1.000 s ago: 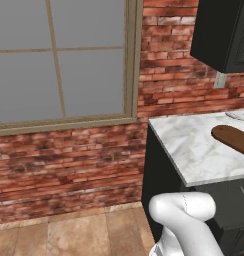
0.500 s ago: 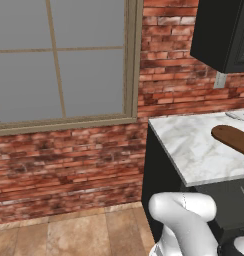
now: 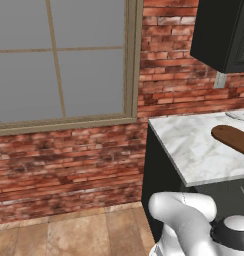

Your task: Open the drawer on the right and place the cutting tools on the cutting board.

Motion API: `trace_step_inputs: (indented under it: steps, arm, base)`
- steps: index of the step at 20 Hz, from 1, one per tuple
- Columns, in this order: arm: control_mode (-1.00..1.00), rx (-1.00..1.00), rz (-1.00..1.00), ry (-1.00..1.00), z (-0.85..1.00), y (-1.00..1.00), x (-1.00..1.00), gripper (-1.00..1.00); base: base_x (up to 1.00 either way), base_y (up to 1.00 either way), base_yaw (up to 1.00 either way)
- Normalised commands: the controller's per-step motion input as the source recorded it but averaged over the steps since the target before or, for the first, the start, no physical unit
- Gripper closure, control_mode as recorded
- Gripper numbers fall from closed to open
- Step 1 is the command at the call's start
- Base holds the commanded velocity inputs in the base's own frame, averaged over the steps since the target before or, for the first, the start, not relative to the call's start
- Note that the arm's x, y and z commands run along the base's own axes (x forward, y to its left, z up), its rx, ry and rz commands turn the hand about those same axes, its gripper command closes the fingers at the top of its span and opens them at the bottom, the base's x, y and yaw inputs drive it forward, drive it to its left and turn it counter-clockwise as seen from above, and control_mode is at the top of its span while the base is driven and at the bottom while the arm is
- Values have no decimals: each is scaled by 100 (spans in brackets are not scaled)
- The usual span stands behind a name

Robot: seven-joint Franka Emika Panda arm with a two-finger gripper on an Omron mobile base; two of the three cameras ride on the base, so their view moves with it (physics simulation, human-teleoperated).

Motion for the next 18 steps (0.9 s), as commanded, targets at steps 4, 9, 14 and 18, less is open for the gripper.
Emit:
trace_step_inputs:
  steps: [4,9,14,18]
  arm:
    - [-100,0,0,25,12,18,58,-100]
    - [-100,0,0,23,2,10,63,-100]
    - [-100,0,0,13,0,1,58,-100]
    - [-100,0,0,10,0,0,45,-100]
  base:
    - [0,0,0]
    - [0,0,0]
    - [0,0,0]
    - [0,0,0]
